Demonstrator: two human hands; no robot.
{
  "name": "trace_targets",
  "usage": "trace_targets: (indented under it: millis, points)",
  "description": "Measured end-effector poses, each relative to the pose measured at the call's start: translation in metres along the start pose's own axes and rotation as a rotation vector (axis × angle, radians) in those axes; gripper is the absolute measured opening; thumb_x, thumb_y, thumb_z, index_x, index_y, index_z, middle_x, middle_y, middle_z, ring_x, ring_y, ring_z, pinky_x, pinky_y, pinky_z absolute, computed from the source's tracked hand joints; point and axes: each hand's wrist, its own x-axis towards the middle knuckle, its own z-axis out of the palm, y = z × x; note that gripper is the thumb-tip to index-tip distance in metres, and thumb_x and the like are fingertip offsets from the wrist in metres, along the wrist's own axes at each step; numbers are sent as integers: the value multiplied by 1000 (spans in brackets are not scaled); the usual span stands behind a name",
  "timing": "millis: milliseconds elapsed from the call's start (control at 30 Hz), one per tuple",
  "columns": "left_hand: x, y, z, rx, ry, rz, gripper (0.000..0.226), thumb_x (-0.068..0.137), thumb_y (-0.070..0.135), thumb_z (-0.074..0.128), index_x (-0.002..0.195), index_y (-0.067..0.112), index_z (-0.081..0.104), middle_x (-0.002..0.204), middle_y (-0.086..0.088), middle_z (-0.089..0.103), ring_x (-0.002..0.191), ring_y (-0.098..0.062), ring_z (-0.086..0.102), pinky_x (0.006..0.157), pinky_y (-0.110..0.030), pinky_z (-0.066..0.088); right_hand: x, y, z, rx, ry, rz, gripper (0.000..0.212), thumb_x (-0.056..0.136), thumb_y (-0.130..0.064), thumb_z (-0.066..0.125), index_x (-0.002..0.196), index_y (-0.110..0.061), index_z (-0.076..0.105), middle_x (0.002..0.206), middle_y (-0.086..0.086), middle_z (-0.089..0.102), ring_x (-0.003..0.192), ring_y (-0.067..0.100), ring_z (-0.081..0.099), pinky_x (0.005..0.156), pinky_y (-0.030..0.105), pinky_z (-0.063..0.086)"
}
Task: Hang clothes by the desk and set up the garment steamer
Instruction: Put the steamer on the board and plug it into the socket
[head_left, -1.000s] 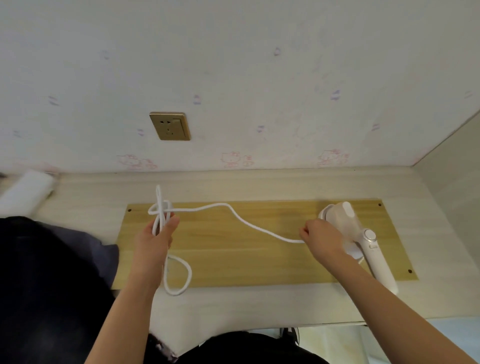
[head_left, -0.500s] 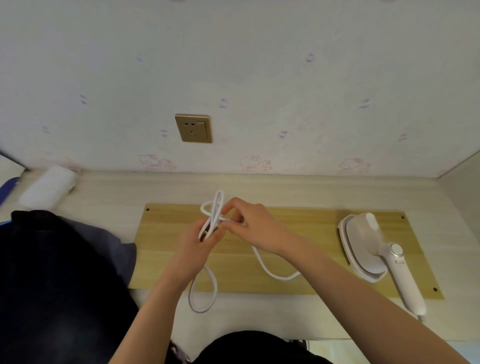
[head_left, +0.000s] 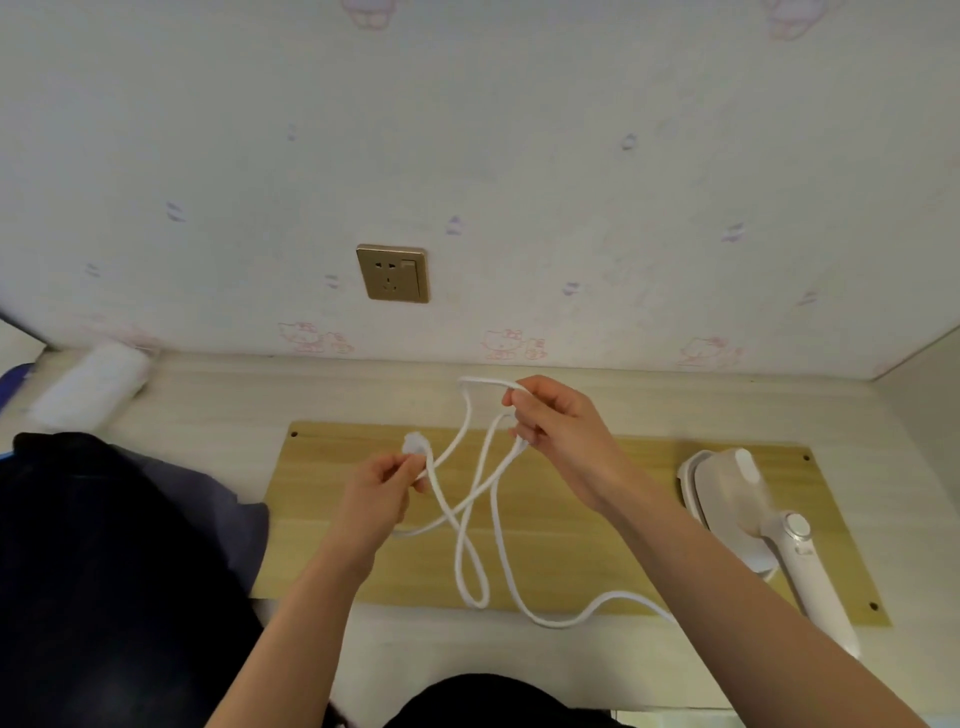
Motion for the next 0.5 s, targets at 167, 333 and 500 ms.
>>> trace_targets:
  millis: [167,333,500]
  points:
    - [8,0,12,-54,33,-126,38,85,46,65,76,9,71,42,14,37,48,-10,32,56,-28,29,-7,-7,1,82,-29,9,18,96,-14,54,88,-11,69,60,-1,28,57,15,28,82,37,42]
    - [21,-8,6,-126,127,-142,29,89,29,61,70,9,69,69,-5,64,68,-19,55,74,-33,45,-10,-11,-7,141,23,-9,18,96,-12,52,89,-8,68,57,-2,27,55,15,26,63,25,37]
    - [33,-4,-14,-290,225,-52,18,97,20,53,98,7,65,100,-6,71,96,-18,66,93,-34,49,-4,5,-26,2,191,60,19,96,-11,52,84,-7,65,52,-5,33,49,11,32,58,28,37]
